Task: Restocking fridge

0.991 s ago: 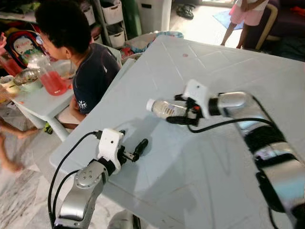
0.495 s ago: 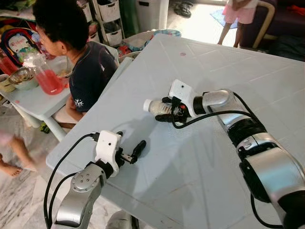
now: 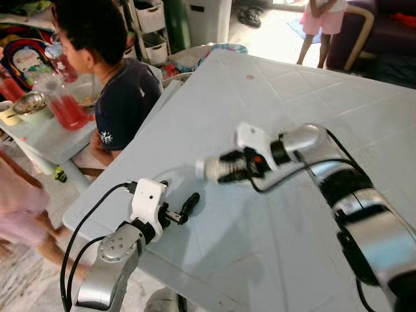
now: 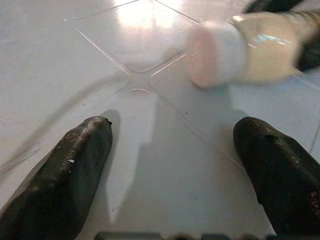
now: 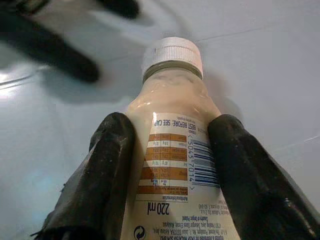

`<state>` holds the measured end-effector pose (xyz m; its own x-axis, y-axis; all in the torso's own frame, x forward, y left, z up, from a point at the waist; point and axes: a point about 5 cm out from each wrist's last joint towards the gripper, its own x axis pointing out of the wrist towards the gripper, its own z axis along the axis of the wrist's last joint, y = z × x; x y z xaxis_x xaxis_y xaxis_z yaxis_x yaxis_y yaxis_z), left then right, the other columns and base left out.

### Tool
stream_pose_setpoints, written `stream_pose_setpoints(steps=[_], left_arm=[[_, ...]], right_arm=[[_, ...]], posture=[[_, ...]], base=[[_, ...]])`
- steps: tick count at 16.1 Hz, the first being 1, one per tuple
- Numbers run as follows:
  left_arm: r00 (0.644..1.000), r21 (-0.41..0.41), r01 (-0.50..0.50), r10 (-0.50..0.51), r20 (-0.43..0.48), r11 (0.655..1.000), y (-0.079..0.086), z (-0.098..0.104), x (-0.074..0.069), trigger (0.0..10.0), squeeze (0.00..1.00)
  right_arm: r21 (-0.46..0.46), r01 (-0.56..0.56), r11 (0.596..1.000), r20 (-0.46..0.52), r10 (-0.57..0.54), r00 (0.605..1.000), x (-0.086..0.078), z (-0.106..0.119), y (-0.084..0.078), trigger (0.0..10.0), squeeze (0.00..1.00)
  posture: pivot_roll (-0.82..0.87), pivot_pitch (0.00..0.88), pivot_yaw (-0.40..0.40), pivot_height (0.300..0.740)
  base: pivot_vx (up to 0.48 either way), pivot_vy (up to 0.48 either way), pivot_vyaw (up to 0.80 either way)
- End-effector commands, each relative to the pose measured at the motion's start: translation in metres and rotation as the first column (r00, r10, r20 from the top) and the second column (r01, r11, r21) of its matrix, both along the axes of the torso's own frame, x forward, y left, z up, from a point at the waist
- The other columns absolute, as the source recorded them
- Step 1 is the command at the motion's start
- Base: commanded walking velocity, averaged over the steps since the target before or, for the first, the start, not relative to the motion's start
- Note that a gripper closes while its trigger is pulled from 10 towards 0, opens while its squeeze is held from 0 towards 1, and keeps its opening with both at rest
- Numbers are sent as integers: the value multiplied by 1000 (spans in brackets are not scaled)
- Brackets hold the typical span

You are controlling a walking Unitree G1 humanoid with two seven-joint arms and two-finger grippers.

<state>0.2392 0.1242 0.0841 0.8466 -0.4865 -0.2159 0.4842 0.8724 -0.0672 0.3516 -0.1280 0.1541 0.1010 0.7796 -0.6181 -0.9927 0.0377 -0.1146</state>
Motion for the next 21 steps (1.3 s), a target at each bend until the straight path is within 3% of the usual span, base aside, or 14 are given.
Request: stream_pose_setpoints(steps=[1,2,5,7,9,10,12,13,14,17,19,20,21], left_arm=[[998,25,-8,9,-55,1000,3,-11,-4,10000,0],[998,25,-7,9,-55,1000,3,-11,-3,10000,0],[999,23,9,-8,-49,1000,-1,-10,2,10000,0],[999,23,14,-13,-41,1000,-2,-9,7,10000,0],[999,14,-40,40,0,999,2,-4,13,10000,0],[996,-4,-88,89,17,996,7,1,18,10000,0],[990,-37,-137,137,18,990,11,4,22,10000,0],[988,-49,-151,152,15,987,12,5,24,10000,0],[986,-56,-166,168,22,985,13,7,29,10000,0],[986,-67,-164,166,26,984,11,9,36,10000,0],[987,-124,-161,163,5,979,6,12,43,10000,0],[988,-133,-153,154,-2,979,4,13,45,10000,0],[990,-131,-143,144,2,981,3,13,45,10000,0]], right_arm=[[-140,-77,987,-247,41,968,-31,-45,-18,0,0],[-129,-96,987,-265,59,962,-38,-45,-21,0,0],[-144,-237,961,-326,180,928,-82,-47,-32,0,0],[-182,-243,953,-283,185,941,-94,-49,-33,0,0],[-74,-84,994,-145,72,987,-82,-46,-22,0,0],[55,59,997,-48,-56,997,-73,-37,-12,0,0],[187,175,967,20,-182,983,-69,-25,-5,0,0],[238,228,944,45,-245,969,-69,-20,-2,0,0],[353,309,883,115,-369,922,-66,-11,4,0,0],[468,367,804,208,-504,838,-63,3,13,0,0],[574,374,728,300,-613,731,-58,23,19,0,0],[590,361,722,319,-619,717,-57,29,22,0,0],[578,357,734,319,-605,729,-57,30,25,0,0]], posture=[[20,140,36,740],[16,139,38,740],[-8,137,52,740],[-18,132,50,740],[-15,126,45,740],[-13,125,44,740],[-15,122,48,740],[-17,121,52,740],[-27,117,65,740],[-43,106,81,740],[-53,93,93,740],[-53,88,95,740],[-54,85,97,740]], base=[[0,0,0],[0,0,0],[0,0,0],[0,0,0],[0,0,0],[0,0,0],[0,0,0],[0,0,0],[0,0,0],[0,0,0],[0,0,0],[0,0,0],[0,0,0]])
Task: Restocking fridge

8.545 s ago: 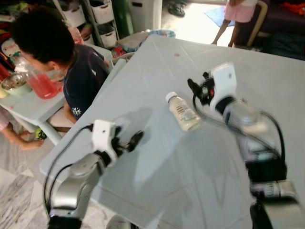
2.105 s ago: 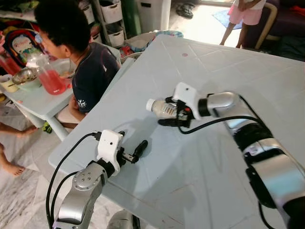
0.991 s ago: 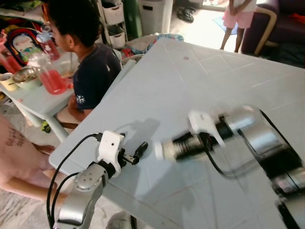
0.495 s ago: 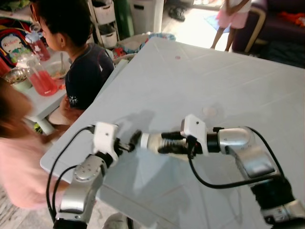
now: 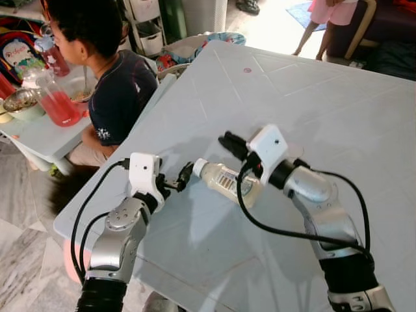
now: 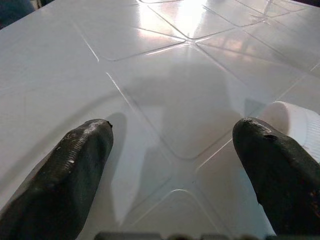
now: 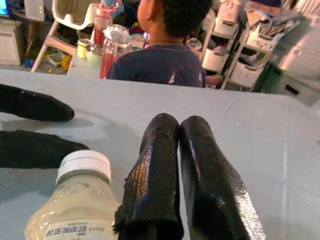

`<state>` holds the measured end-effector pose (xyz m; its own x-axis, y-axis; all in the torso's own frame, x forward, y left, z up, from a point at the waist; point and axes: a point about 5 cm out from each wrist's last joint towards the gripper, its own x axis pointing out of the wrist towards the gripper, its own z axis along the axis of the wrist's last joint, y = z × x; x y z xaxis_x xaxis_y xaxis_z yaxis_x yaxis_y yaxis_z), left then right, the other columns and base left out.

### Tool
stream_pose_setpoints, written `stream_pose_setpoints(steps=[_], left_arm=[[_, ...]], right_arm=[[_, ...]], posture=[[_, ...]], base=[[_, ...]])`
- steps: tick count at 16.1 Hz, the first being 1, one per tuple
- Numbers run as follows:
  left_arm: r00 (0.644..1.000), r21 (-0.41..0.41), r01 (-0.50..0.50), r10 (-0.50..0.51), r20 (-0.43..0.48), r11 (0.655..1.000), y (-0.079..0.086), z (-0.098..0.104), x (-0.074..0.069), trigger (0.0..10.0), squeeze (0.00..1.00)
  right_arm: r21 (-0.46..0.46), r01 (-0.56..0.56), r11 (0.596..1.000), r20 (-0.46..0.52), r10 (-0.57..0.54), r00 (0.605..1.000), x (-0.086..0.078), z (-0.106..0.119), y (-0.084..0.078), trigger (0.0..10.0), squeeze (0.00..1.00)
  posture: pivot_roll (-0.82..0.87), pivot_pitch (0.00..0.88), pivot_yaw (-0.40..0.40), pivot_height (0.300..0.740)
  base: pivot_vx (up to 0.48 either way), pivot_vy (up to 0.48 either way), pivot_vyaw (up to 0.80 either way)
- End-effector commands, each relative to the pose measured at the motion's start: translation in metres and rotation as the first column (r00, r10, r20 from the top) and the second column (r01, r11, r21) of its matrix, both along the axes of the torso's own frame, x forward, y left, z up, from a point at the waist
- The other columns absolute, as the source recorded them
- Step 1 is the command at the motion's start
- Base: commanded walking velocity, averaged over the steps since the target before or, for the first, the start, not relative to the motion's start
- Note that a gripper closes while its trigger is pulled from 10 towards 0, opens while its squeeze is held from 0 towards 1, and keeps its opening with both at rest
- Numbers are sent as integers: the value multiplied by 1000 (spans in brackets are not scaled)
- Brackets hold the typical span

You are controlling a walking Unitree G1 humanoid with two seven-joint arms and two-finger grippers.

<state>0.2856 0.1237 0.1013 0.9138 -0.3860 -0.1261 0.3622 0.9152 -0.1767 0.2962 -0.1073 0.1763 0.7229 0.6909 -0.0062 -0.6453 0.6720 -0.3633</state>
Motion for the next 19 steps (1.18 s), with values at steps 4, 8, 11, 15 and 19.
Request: stream_pose_setpoints(steps=[4,8,11,15,19], left_arm=[[1000,5,7,-7,-28,1000,1,-7,-1,10000,0],[998,-6,25,-25,-53,1000,-3,-12,-4,10000,0],[996,-12,57,-58,-65,998,-7,-14,-5,10000,0],[995,-15,78,-79,-65,997,-10,-14,-6,10000,0],[994,-24,90,-91,-63,996,-16,-14,-6,10000,0]], right_arm=[[-96,-105,990,-115,94,989,-1,3,-4,10000,1000],[-87,-345,935,-378,289,880,-23,10,-33,10000,1000],[-171,-404,899,-512,269,816,-24,13,-63,10000,1000],[-305,-424,853,-531,218,819,-15,10,-74,10000,1000],[-299,-366,881,-479,193,856,9,8,-69,10000,1000]], posture=[[-56,73,90,740],[-73,69,79,740],[-81,68,76,740],[-78,65,72,740],[-74,64,73,740]], base=[[0,0,0],[0,0,0],[0,0,0],[0,0,0],[0,0,0]])
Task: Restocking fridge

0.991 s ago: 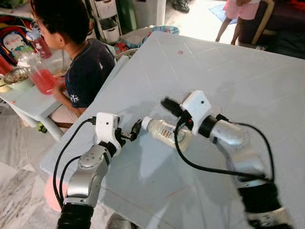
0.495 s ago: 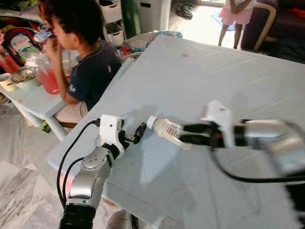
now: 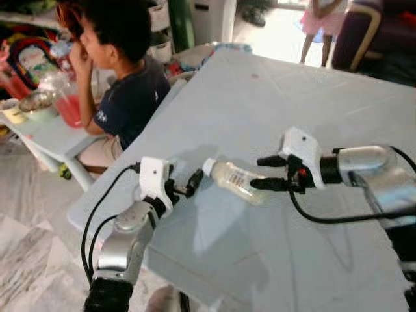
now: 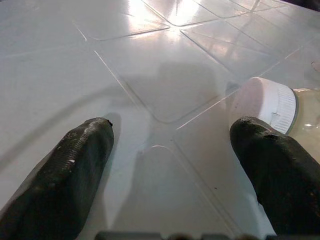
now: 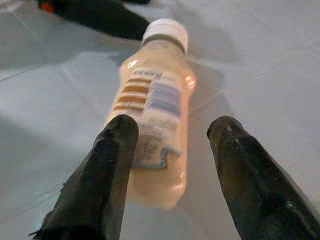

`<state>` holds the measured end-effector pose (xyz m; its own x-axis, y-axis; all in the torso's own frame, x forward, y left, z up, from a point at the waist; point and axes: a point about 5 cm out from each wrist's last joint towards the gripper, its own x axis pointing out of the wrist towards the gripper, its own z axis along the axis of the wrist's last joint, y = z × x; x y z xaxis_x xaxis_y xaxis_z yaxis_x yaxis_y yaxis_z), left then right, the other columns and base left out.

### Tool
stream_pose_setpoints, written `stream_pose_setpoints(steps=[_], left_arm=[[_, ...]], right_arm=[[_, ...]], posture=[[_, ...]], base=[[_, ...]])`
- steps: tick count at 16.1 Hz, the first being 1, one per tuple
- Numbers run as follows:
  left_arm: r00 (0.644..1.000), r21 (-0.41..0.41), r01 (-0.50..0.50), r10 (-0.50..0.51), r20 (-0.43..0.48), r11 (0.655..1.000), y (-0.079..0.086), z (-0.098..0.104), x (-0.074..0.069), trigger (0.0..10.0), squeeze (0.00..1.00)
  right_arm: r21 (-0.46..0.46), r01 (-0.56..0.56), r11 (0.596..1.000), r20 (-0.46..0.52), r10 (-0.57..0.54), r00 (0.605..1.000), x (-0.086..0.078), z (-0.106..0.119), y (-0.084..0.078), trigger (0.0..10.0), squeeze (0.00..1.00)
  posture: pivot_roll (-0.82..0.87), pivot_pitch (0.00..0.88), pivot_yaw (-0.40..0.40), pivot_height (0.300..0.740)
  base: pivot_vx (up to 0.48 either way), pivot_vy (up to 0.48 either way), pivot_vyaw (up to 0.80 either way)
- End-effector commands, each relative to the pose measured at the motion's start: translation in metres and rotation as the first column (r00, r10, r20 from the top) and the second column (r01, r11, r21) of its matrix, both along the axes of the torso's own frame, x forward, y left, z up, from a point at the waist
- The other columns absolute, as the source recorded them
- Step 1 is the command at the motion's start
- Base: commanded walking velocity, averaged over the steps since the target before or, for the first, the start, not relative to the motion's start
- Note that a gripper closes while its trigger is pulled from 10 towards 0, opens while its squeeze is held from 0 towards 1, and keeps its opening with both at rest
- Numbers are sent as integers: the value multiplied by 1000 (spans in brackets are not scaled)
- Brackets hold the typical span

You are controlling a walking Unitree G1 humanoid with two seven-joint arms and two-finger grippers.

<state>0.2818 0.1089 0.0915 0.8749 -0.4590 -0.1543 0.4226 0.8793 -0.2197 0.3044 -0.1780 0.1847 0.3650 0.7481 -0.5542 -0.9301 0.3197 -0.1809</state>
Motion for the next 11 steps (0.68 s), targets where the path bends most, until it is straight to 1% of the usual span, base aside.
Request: stream_pose_setpoints(steps=[1,3,4,5,6,7,8,9,10,11], left_arm=[[1000,5,18,-18,-18,1000,-3,-3,-2,10000,0],[999,-4,37,-37,-15,999,-9,-1,-1,10000,0],[998,-7,62,-62,-19,998,-16,-1,-1,10000,0],[996,-3,84,-84,-14,996,-22,0,-1,10000,0],[996,-7,88,-89,-17,996,-26,0,0,10000,0],[995,-12,99,-99,-28,995,-32,-2,2,10000,0],[994,-13,101,-101,-30,995,-33,-2,2,10000,0],[993,-47,109,-111,-44,993,-40,-2,5,10000,0],[991,-63,120,-123,-45,991,-45,-1,6,10000,0],[988,-80,145,-148,-41,986,-54,3,8,10000,0]], right_arm=[[-2,-9,1000,-7,9,1000,3,-3,4,10000,1000],[9,-24,1000,-58,25,998,3,-12,7,10000,1000],[16,-44,999,-88,45,995,3,-16,11,10000,1000],[24,-50,998,-90,52,995,3,-17,13,10000,1000],[53,-62,997,-108,67,992,2,-13,14,10000,1000],[59,-76,995,-134,83,988,0,-14,13,10000,1000],[60,-81,995,-143,89,986,-1,-15,13,10000,1000],[74,-94,993,-157,105,982,-5,-19,14,10000,1000],[81,-100,992,-153,111,982,-6,-21,15,10000,1000],[102,-103,989,-143,117,983,-8,-24,19,10000,1000]], posture=[[-71,64,74,740],[-65,63,73,740],[-58,63,72,740],[-56,63,72,740],[-56,62,74,740],[-58,61,74,740],[-58,61,75,740],[-58,62,76,740],[-59,63,78,740],[-61,63,81,740]], base=[[0,0,0],[0,0,0],[0,0,0],[0,0,0],[0,0,0],[0,0,0],[0,0,0],[0,0,0],[0,0,0],[0,0,0]])
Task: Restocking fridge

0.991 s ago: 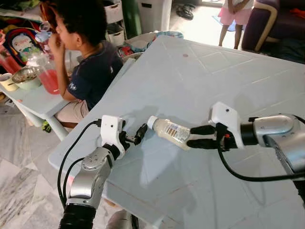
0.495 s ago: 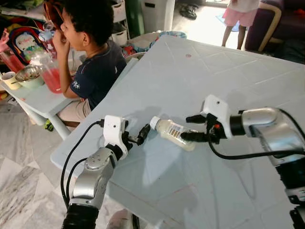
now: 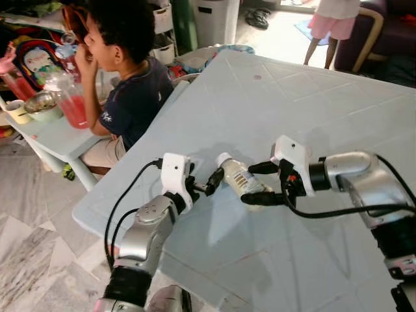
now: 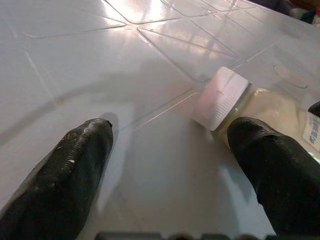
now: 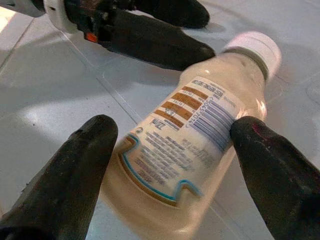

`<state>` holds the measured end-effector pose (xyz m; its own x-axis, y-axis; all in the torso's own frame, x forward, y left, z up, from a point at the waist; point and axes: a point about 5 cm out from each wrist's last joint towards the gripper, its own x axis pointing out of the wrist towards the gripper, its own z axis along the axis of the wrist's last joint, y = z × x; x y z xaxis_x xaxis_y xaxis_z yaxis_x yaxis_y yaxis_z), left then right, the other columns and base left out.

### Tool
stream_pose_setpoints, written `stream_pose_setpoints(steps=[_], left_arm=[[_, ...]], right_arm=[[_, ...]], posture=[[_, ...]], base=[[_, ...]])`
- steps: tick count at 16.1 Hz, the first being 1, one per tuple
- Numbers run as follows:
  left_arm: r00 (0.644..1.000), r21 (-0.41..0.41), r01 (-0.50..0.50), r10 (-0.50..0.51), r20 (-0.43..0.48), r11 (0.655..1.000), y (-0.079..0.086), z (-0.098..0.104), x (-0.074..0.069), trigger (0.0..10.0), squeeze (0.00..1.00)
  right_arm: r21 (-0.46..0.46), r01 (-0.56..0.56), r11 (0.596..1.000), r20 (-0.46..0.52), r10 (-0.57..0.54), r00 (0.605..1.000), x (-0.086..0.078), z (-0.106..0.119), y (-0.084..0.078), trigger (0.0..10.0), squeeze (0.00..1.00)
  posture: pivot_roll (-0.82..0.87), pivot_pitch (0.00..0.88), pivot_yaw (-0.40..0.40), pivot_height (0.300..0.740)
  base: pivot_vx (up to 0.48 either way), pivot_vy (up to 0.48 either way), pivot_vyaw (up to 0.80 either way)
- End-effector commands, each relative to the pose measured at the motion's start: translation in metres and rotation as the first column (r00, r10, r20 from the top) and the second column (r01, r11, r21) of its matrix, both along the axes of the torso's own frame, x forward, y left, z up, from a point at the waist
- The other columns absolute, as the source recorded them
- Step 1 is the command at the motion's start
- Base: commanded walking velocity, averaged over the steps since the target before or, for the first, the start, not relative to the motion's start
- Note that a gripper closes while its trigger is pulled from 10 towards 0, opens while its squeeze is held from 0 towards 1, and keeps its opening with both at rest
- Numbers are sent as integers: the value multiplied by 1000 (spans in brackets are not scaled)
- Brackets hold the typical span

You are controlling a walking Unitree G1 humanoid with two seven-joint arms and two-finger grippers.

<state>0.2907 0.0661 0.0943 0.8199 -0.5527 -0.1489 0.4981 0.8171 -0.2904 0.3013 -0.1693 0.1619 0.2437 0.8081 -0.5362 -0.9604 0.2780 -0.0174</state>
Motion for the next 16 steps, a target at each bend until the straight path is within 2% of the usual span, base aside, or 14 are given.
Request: stream_pose_setpoints(steps=[1,3,5,6,7,8,9,10,11,14,15,16], left_arm=[[997,-18,79,-79,-3,997,-17,4,0,10000,0],[994,-30,108,-108,5,994,-24,8,0,10000,0],[995,-30,101,-101,0,994,-21,6,0,10000,0],[995,-26,96,-96,-2,995,-19,5,-1,10000,0],[996,-21,86,-86,-4,996,-16,4,-1,10000,0],[998,-13,67,-67,-7,998,-11,3,-1,10000,0],[999,-15,48,-48,-7,999,-7,3,0,10000,0],[999,-17,41,-41,-8,999,-5,3,0,10000,0],[999,-15,36,-36,-9,999,-3,3,0,10000,0],[999,-10,36,-36,-13,999,0,2,0,10000,0],[999,-2,50,-50,-11,999,-1,2,1,10000,0],[998,-2,54,-54,-11,999,-2,3,2,10000,0]], right_arm=[[39,-55,998,-8,55,998,-6,-4,15,10000,1000],[69,-54,996,-12,54,998,-9,-9,22,10000,1000],[47,-22,999,-106,27,994,-14,-24,24,10000,1000],[71,15,997,-105,-7,994,-12,-25,23,10000,1000],[123,68,990,-111,-54,992,-9,-21,22,10000,1000],[172,138,975,-65,-129,990,-3,-9,17,10000,1000],[178,192,965,3,-196,981,2,1,11,10000,1000],[183,205,962,28,-213,977,3,5,9,10000,1000],[217,268,939,43,-284,958,4,14,4,10000,1000],[283,362,888,73,-397,915,-5,27,-4,10000,1000],[299,381,875,48,-413,910,-9,29,-4,10000,1000],[296,375,879,30,-401,916,-12,28,-5,10000,1000]], posture=[[-62,63,83,740],[-65,64,88,740],[-60,66,89,740],[-53,67,85,740],[-49,68,82,740],[-46,70,79,740],[-48,72,77,740],[-49,73,77,740],[-56,76,80,740],[-71,81,93,740],[-81,81,101,740],[-82,81,102,740]], base=[[0,0,0],[0,0,0],[0,0,0],[0,0,0],[0,0,0],[0,0,0],[0,0,0],[0,0,0],[0,0,0],[0,0,0],[0,0,0],[0,0,0]])
